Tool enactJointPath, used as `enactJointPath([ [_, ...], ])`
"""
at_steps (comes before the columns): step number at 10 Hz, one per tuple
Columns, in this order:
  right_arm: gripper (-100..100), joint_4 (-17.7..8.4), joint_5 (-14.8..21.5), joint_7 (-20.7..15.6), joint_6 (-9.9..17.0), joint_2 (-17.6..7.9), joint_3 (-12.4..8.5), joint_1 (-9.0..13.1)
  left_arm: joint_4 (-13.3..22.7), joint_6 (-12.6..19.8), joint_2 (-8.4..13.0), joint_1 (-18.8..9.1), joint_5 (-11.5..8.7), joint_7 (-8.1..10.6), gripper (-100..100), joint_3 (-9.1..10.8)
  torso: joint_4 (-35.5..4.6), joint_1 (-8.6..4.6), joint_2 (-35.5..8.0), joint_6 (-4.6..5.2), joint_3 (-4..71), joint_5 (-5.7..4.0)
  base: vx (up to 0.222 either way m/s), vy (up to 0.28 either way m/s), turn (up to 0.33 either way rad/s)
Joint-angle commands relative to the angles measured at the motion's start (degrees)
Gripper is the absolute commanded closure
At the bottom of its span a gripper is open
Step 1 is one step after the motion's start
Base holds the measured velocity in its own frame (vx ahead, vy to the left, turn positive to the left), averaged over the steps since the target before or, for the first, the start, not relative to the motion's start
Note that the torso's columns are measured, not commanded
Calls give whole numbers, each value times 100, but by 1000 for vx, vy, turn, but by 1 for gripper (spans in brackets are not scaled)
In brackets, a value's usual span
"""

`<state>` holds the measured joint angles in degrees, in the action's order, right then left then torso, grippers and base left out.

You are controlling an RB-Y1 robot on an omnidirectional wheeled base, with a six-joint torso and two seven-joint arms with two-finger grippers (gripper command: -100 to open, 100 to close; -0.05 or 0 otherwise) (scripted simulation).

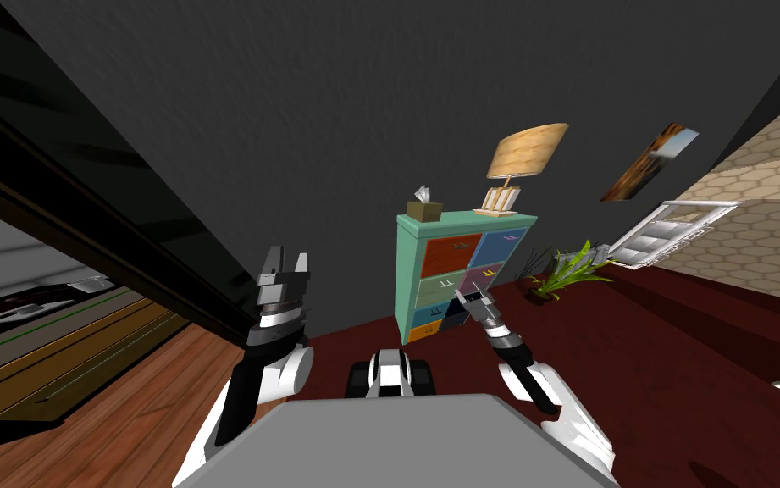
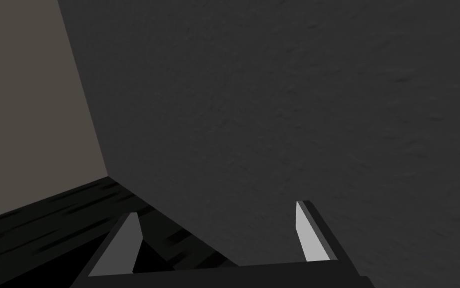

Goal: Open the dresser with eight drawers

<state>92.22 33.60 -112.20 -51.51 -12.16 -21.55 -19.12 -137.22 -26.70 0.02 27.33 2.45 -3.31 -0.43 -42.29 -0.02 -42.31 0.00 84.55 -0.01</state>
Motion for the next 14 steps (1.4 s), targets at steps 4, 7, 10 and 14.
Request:
enactJointPath([
  [4, -100, -355, 316, -823, -45, 200, -184, -25, 0, 0, 0, 0, 0, 0, 0, 0, 1, 3, 4, 0, 3, 1, 58, 8, 15],
  [7, -100, -609, 524, -1282, -94, 423, -312, -53, 0, 0, 0, 0, 0, 0, 0, 0, 0, 1, -1, 0, 0, 0, 51, 0, 15],
  [10, -100, -815, 689, -1635, -128, 699, -413, -79, 0, 0, 0, 0, 0, 0, 0, 0, 3, 4, 8, 0, 6, 1, 69, 6, 15],
  [14, -100, -1055, 872, -2006, -157, 1382, -526, -112, 0, 0, 0, 0, 0, 0, 0, 0, 0, 4, 0, 0, 1, 1, 40, -1, 9],
])
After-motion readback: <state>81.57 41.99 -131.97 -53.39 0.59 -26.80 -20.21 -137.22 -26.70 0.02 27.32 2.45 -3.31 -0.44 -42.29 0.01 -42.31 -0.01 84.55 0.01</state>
